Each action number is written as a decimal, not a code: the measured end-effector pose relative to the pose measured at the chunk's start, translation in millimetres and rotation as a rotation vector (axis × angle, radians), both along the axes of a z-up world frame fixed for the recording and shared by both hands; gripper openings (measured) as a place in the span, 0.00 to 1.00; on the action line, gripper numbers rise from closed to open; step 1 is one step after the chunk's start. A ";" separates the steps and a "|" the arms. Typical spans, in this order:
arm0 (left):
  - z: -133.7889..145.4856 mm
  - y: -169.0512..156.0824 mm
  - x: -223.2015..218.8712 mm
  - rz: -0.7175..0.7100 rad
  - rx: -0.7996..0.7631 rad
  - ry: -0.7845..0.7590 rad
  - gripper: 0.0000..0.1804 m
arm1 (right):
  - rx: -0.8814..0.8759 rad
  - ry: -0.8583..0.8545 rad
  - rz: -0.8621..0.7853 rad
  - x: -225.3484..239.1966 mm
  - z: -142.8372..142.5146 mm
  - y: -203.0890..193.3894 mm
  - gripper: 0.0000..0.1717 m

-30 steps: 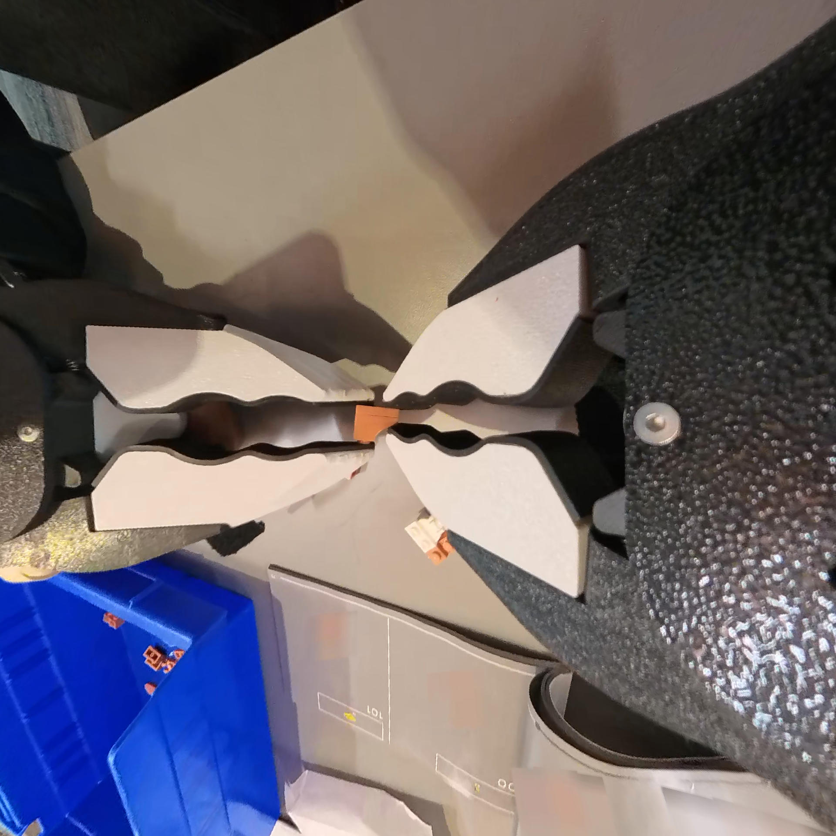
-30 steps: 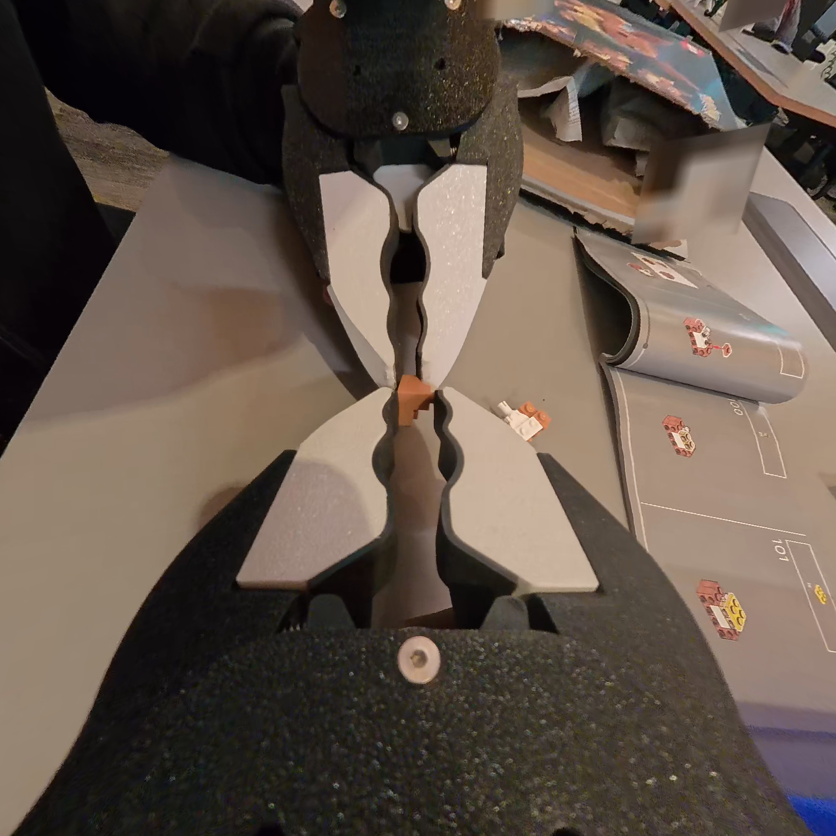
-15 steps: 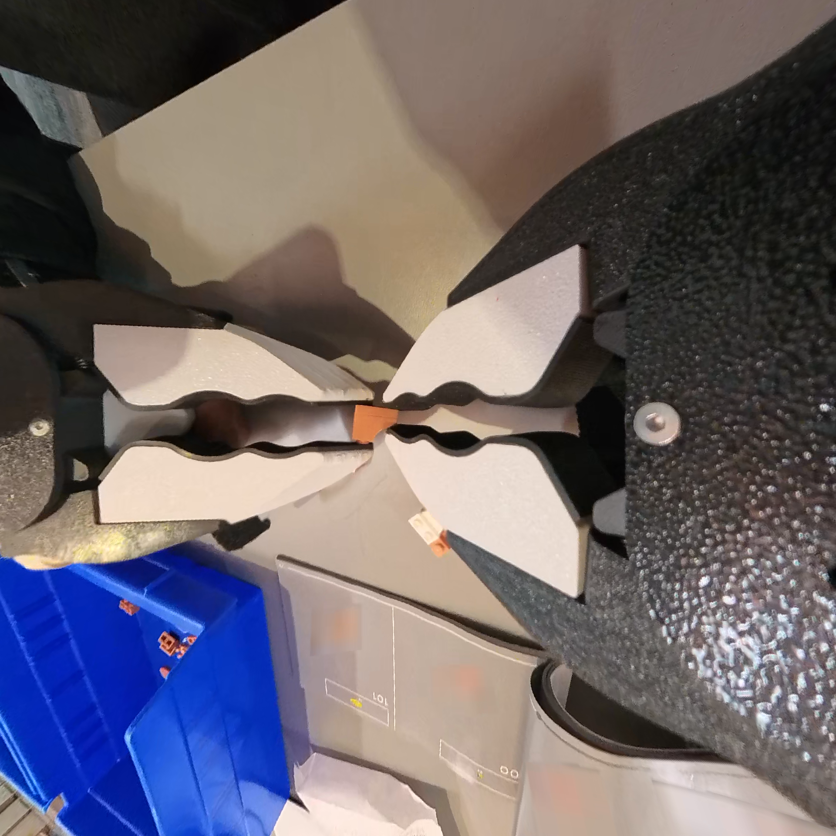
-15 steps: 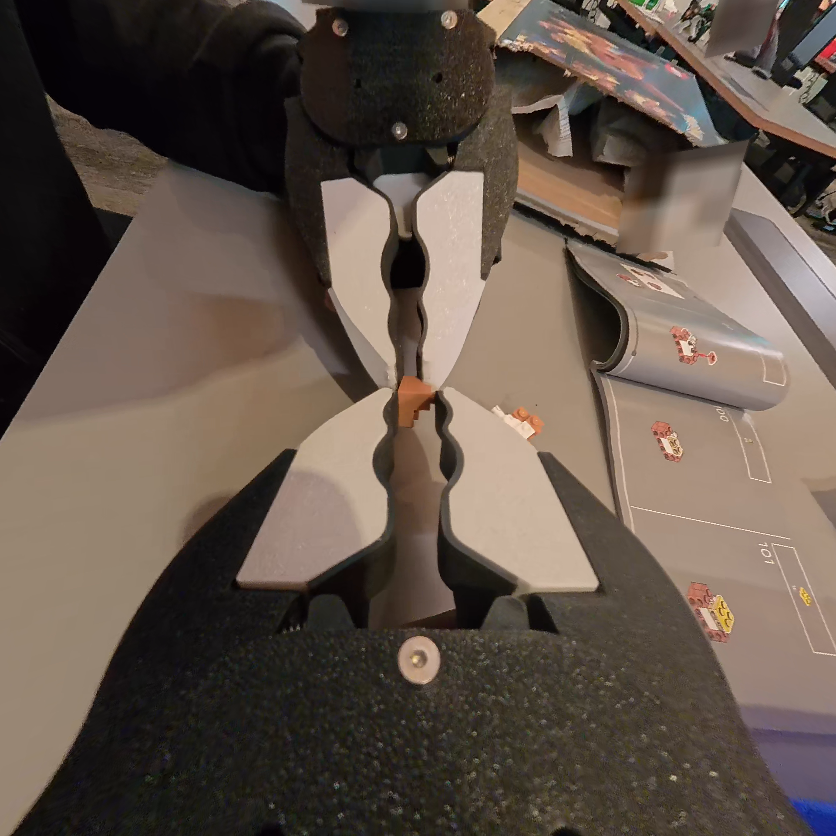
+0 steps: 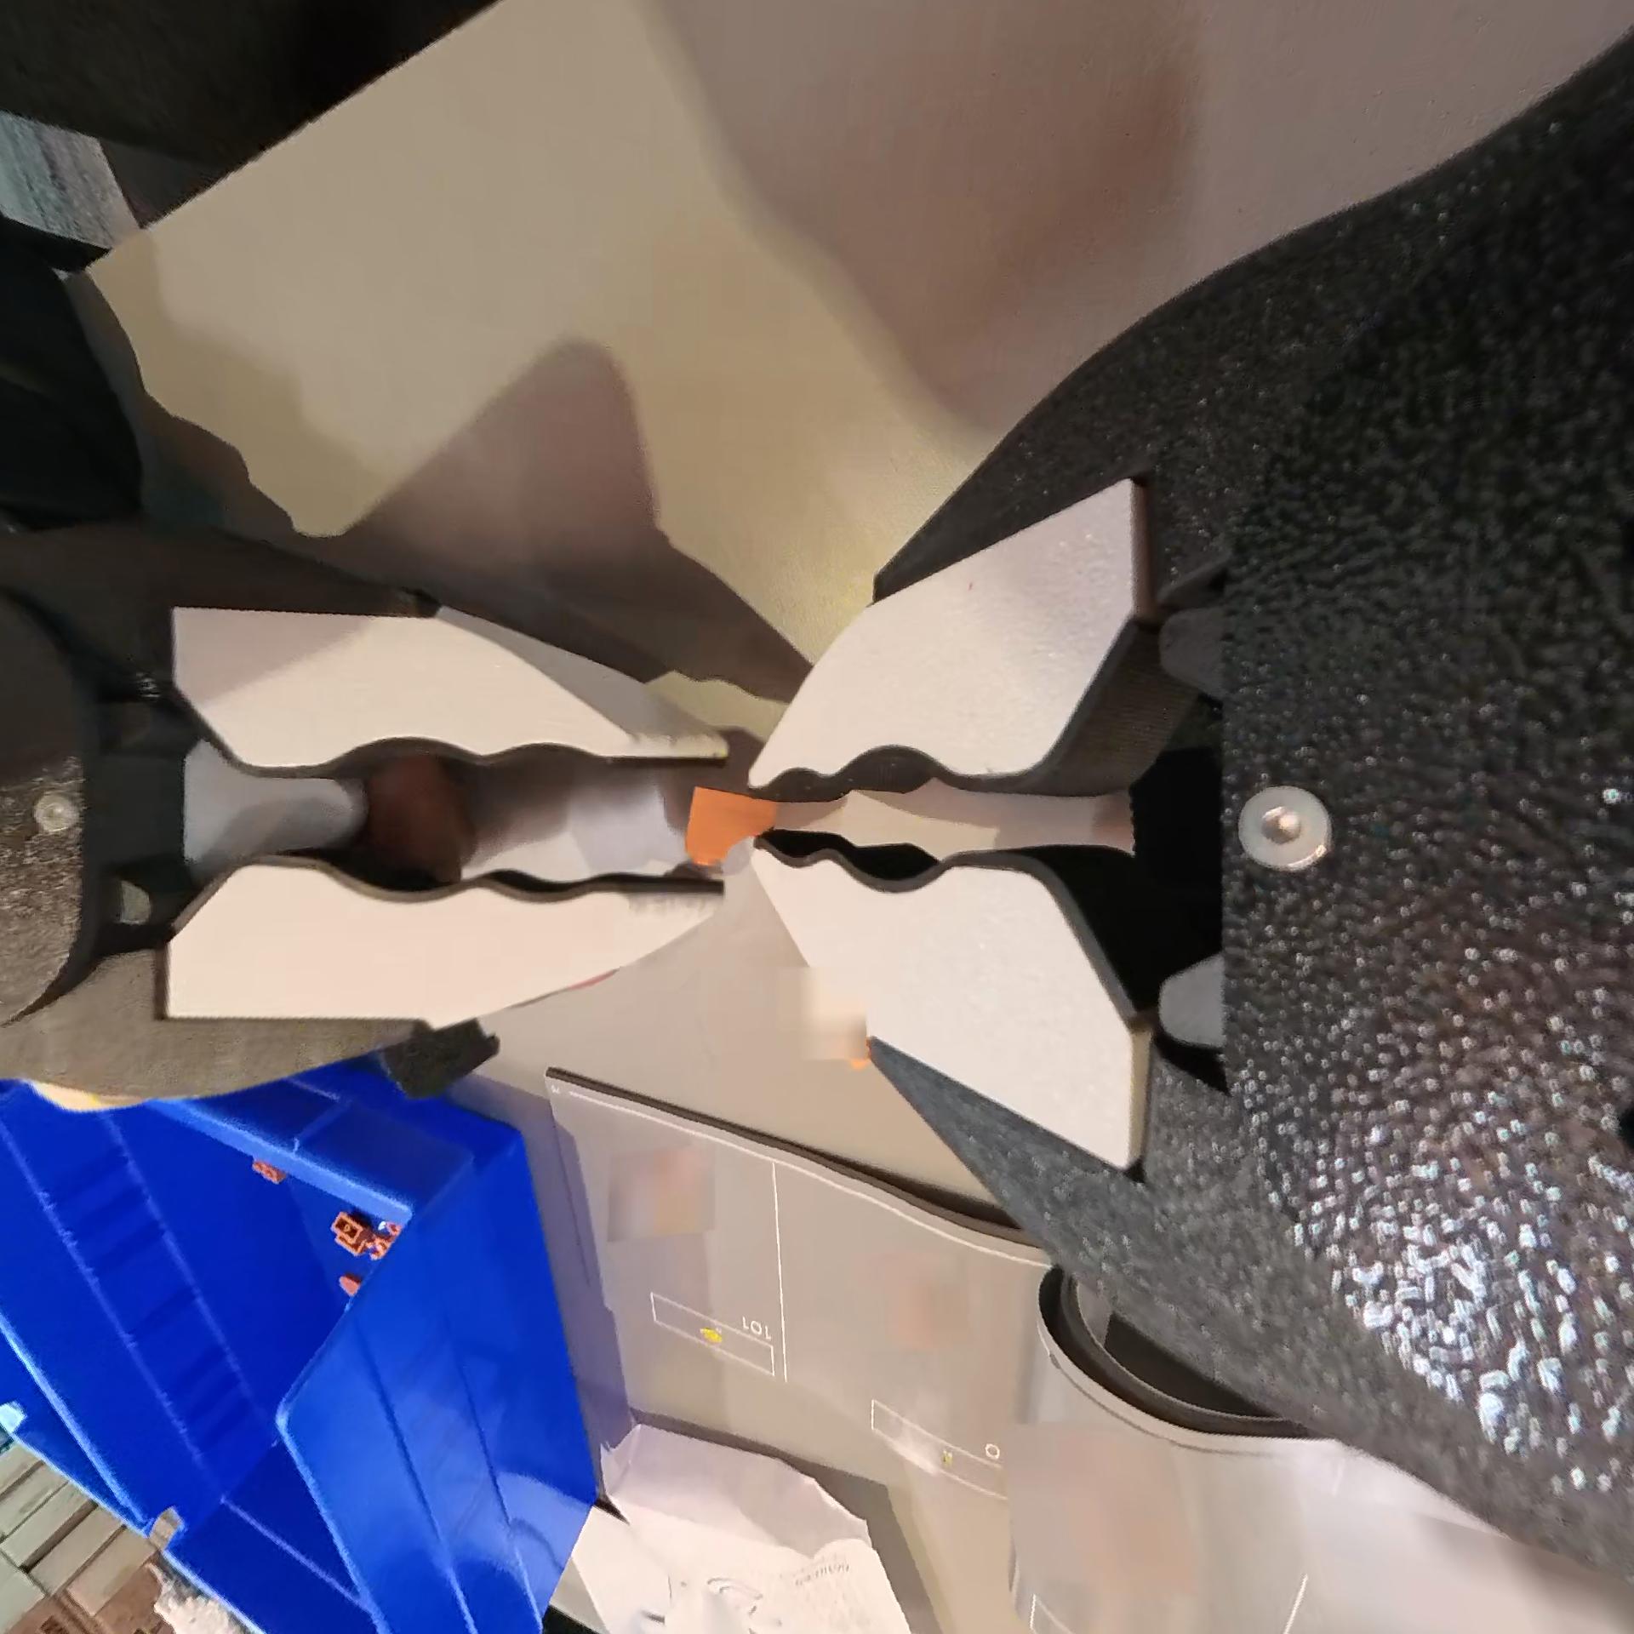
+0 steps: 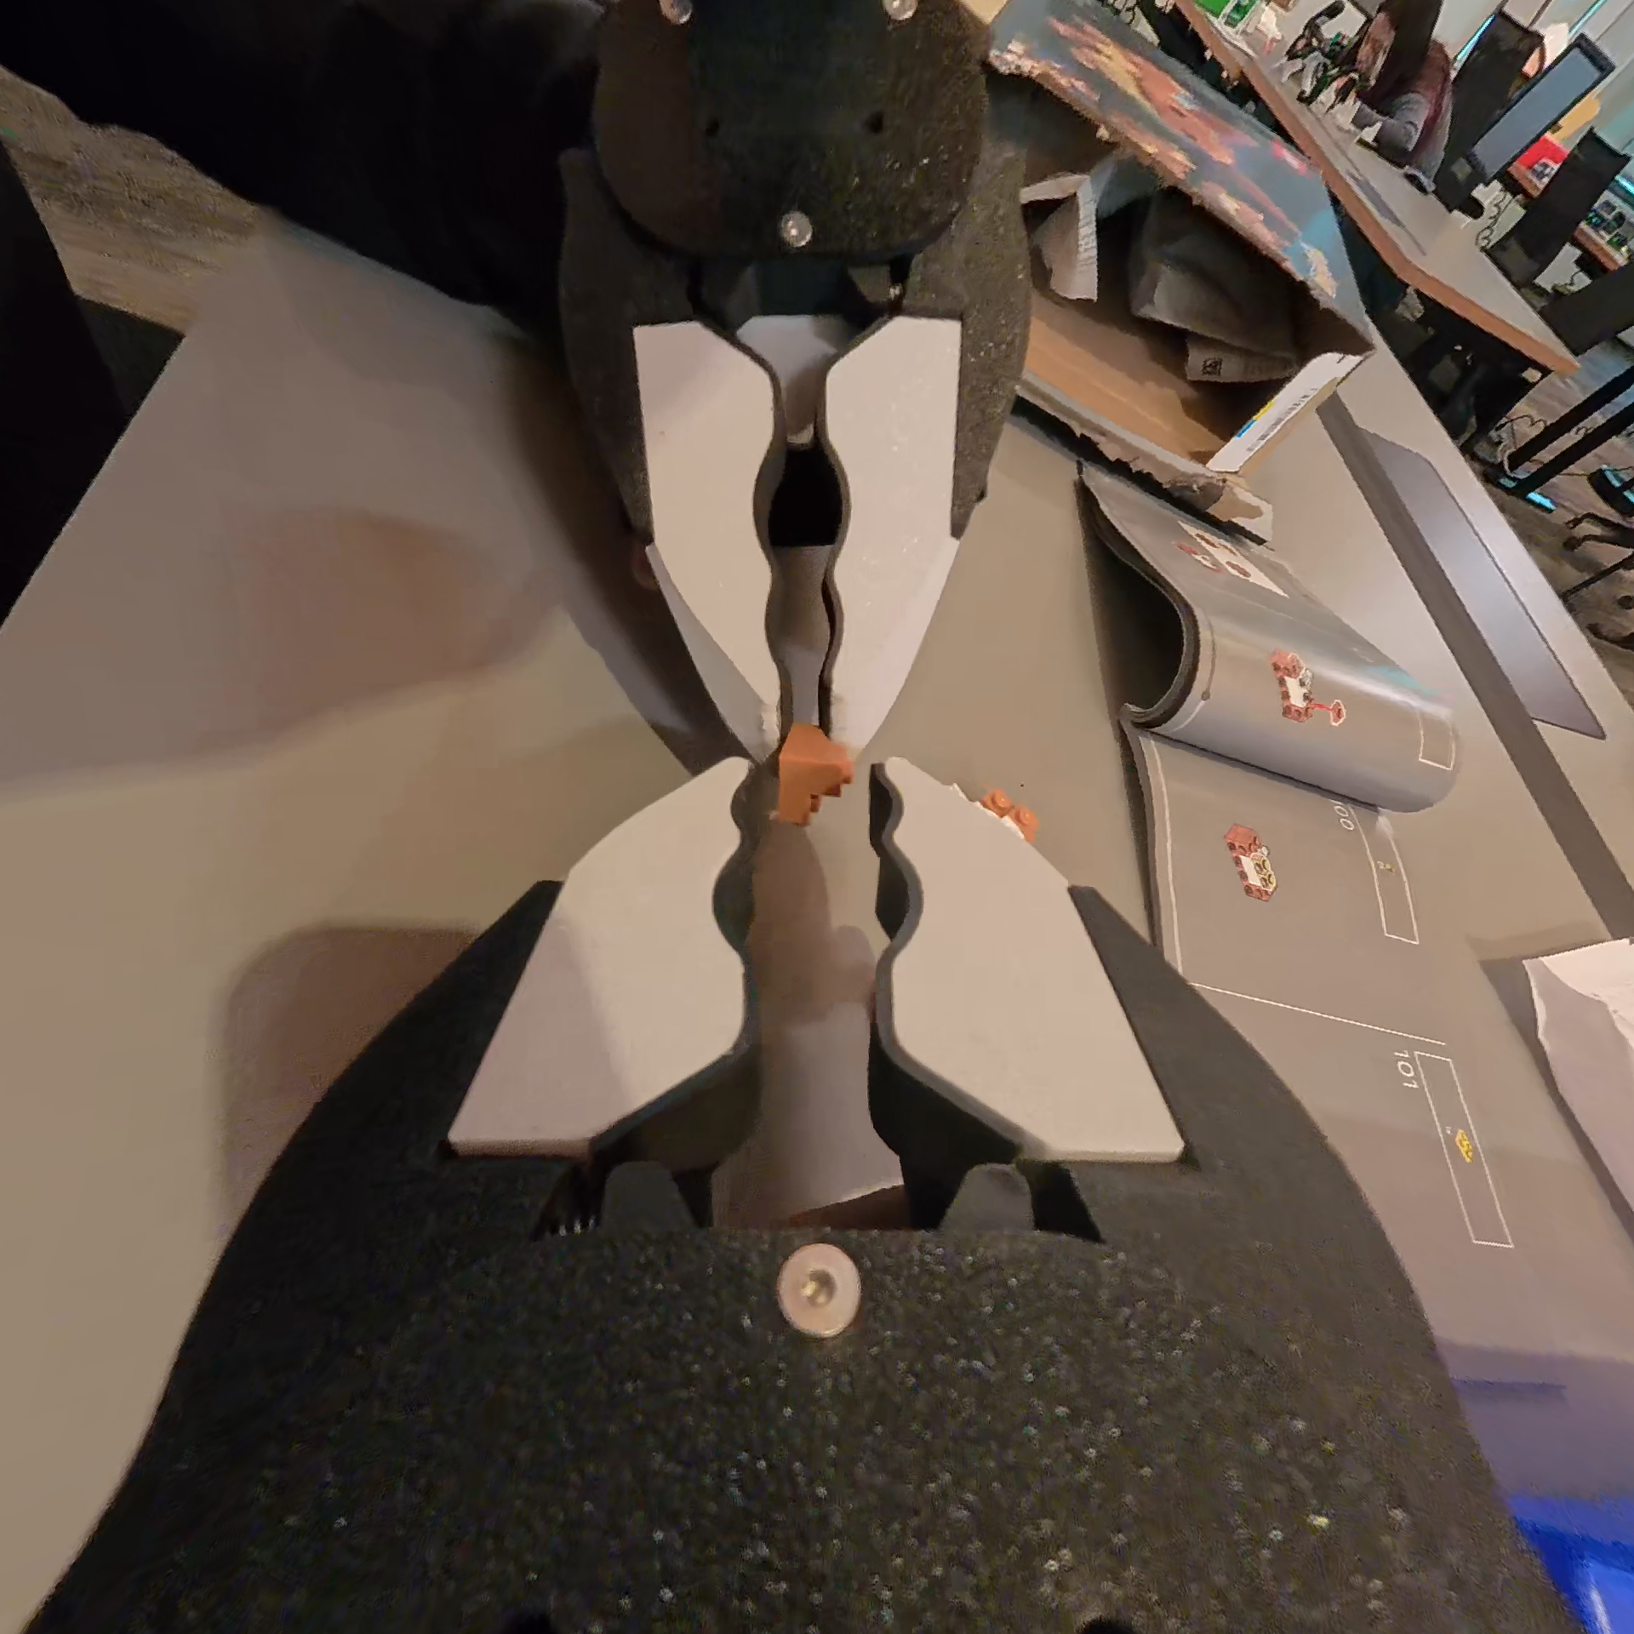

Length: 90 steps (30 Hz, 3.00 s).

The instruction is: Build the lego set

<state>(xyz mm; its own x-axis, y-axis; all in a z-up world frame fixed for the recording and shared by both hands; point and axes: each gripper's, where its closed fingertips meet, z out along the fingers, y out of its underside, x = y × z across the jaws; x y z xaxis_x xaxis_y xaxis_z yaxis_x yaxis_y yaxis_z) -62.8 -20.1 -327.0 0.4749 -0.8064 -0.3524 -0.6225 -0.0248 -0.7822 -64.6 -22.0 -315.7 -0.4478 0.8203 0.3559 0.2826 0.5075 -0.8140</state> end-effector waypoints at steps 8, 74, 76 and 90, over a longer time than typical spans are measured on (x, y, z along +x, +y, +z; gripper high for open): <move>-0.4 -2.0 4.2 -0.020 0.011 0.009 0.03 | 0.042 0.001 0.013 1.3 -1.0 -2.8 0.09; -3.1 11.9 -36.4 0.187 -0.076 -0.027 0.10 | -0.435 -0.274 -0.475 -10.5 -6.5 21.3 0.19; -4.4 11.9 -36.9 0.195 -0.074 -0.015 0.10 | -0.423 -0.303 -0.486 -11.1 -12.9 17.7 0.22; -4.5 9.1 -39.9 0.206 -0.071 0.008 0.09 | -0.275 -0.336 -0.510 -17.2 -29.2 19.0 0.06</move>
<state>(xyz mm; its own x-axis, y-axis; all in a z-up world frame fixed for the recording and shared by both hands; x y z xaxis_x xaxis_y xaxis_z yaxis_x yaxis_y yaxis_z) -102.7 -11.0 -331.5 0.6300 -0.7154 -0.3022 -0.6045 -0.2073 -0.7692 -81.7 -3.0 -344.9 -0.0296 0.9995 0.0125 0.6927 0.0296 -0.7206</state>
